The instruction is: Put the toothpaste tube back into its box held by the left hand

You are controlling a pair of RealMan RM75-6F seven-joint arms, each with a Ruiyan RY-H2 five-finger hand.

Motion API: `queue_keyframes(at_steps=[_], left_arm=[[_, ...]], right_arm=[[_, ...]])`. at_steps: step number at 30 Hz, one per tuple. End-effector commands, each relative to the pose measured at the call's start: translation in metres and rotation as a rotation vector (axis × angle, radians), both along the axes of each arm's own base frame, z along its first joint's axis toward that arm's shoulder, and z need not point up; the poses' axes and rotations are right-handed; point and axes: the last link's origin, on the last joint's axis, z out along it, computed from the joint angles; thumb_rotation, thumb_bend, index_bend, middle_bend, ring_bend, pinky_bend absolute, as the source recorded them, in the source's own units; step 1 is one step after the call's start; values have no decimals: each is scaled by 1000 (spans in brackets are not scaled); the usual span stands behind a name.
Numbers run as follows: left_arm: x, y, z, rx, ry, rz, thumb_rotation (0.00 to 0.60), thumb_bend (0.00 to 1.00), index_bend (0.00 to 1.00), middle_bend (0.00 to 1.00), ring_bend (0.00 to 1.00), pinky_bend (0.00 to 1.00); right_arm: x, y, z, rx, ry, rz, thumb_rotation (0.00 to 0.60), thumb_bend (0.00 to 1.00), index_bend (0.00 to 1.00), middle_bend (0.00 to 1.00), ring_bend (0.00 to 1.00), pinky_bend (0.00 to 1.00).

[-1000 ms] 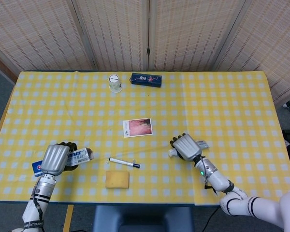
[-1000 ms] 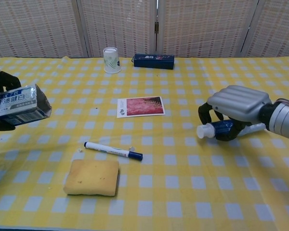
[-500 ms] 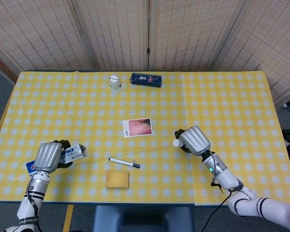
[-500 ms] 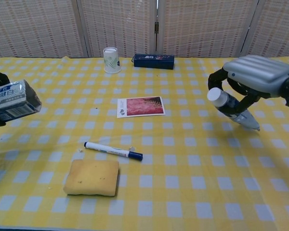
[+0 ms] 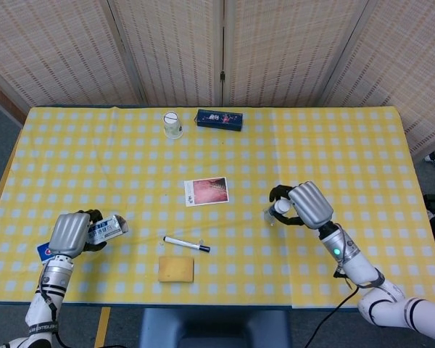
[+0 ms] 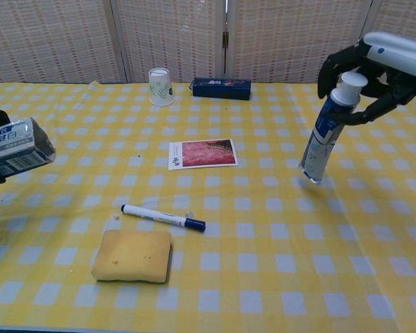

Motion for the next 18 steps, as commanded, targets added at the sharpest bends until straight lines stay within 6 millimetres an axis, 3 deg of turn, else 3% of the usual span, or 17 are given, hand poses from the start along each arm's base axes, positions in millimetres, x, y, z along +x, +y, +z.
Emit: queue_keyframes(at_steps=[1, 10, 18], left_arm=[[-1, 0, 0, 2, -1, 4, 600, 162, 576, 569, 517, 630], [-4, 0, 2, -4, -15, 13, 600, 162, 576, 569, 517, 630], [-2, 1, -9, -66, -115, 50, 600, 162, 576, 569, 518, 630]], right_arm=[[1, 0, 7, -7, -54, -1, 600, 395, 819, 657, 876, 892], [15, 5, 19, 88, -242, -35, 600, 394, 818, 657, 876, 893], [50, 1, 27, 220, -492, -63, 600, 395, 818, 657, 877, 892]])
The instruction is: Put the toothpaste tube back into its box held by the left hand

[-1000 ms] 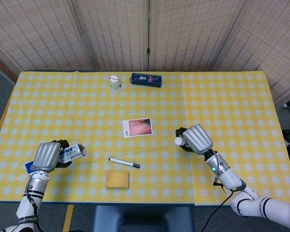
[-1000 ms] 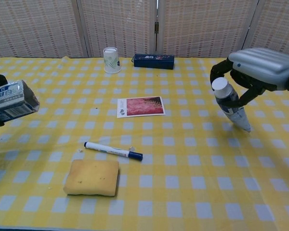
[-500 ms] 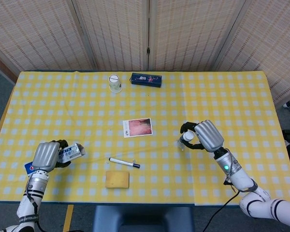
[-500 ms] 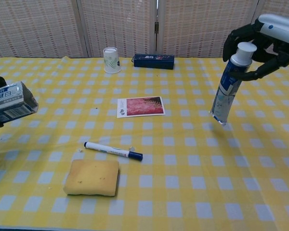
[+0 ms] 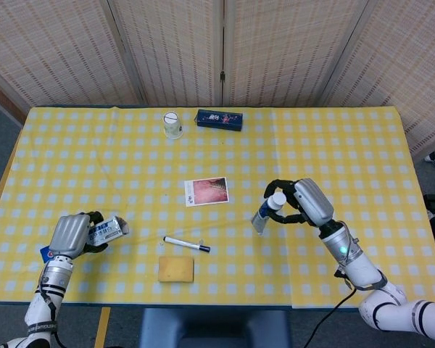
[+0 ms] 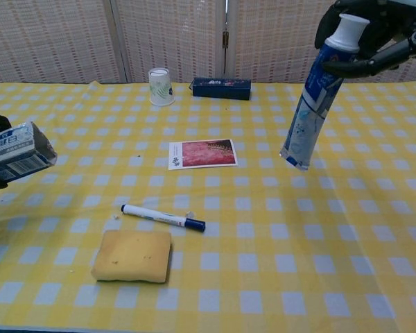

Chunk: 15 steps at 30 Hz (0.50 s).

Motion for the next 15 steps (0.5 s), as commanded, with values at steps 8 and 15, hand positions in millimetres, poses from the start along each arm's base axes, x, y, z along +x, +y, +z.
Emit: queue_keyframes(at_steps=[8, 15], left_arm=[[12, 3, -10, -32, -94, -8, 600, 161, 576, 570, 518, 630], [18, 4, -17, -44, -131, -17, 600, 161, 576, 569, 519, 630]], right_arm=[[25, -12, 9, 91, -146, -51, 600, 395, 818, 657, 876, 893], [30, -13, 3, 106, -191, -52, 600, 395, 819, 657, 876, 892]])
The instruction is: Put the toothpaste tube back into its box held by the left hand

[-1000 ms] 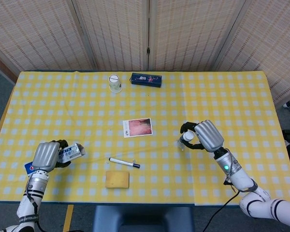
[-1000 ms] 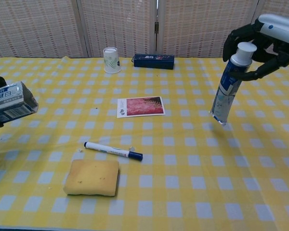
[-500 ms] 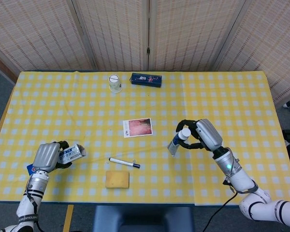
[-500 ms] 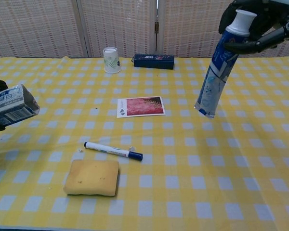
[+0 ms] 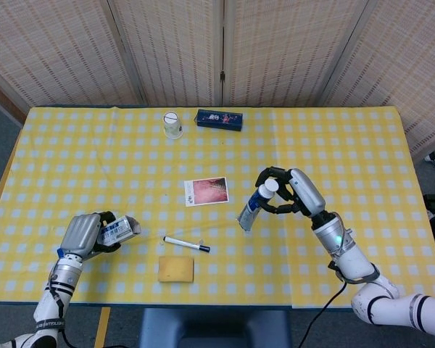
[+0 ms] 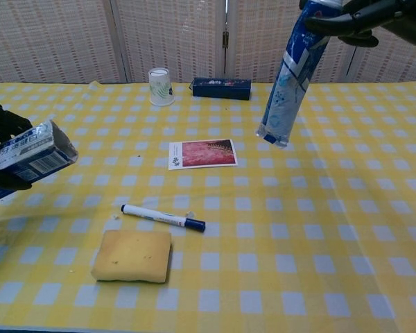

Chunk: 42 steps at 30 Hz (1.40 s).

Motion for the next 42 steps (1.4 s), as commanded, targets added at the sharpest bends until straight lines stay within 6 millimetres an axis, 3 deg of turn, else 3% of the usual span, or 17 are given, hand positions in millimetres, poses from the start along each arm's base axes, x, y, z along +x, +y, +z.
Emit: queue_keyframes(at_steps=[1, 11, 20, 42], left_arm=[[5, -1, -7, -17, -33, -7, 600, 161, 576, 569, 519, 631], [38, 3, -43, -100, -367, -38, 600, 159, 601, 586, 539, 639], [74, 4, -56, -144, -501, -132, 600, 158, 608, 597, 549, 648], [98, -2, -52, -282, -693, -157, 600, 159, 601, 598, 547, 650]], right_arm=[[6, -1, -3, 6, -11, 12, 600, 395, 819, 657, 876, 892], [50, -4, 3, 98, -117, 44, 600, 395, 819, 657, 874, 893], [78, -8, 11, 182, -164, 54, 600, 396, 819, 657, 875, 892], [113, -6, 2, 225, -151, 104, 600, 395, 819, 657, 874, 892]])
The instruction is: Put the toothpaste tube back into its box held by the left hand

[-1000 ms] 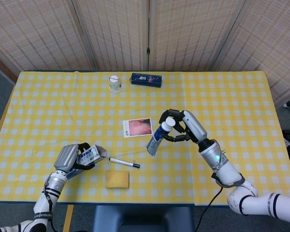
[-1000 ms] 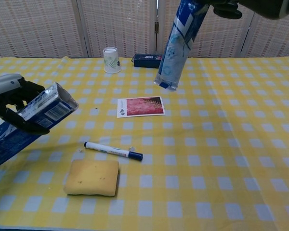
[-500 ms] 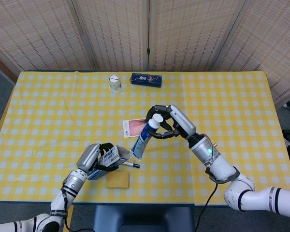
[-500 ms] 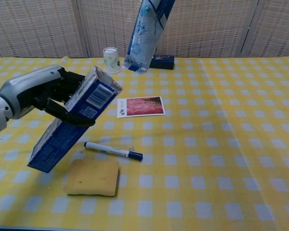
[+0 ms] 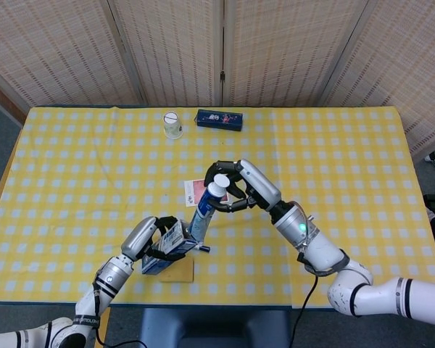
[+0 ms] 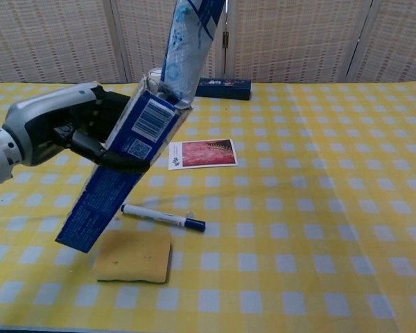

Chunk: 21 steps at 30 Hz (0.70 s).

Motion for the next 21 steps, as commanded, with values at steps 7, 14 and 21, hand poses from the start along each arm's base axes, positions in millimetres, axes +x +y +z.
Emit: queue_keyframes(at_steps=[7, 14, 21], left_arm=[[-3, 1, 1, -11, -6, 7, 600, 159, 601, 598, 547, 650], [-3, 3, 1, -10, -5, 10, 600, 159, 601, 599, 547, 650], [-4, 5, 5, -8, -16, 22, 600, 159, 601, 601, 546, 651]], right_arm=[[8, -9, -4, -53, 12, 11, 600, 395, 819, 657, 875, 893], [16, -8, -15, -52, 21, 35, 600, 395, 819, 657, 874, 893], [22, -4, -19, -78, 36, 80, 600, 395, 818, 657, 874, 892]])
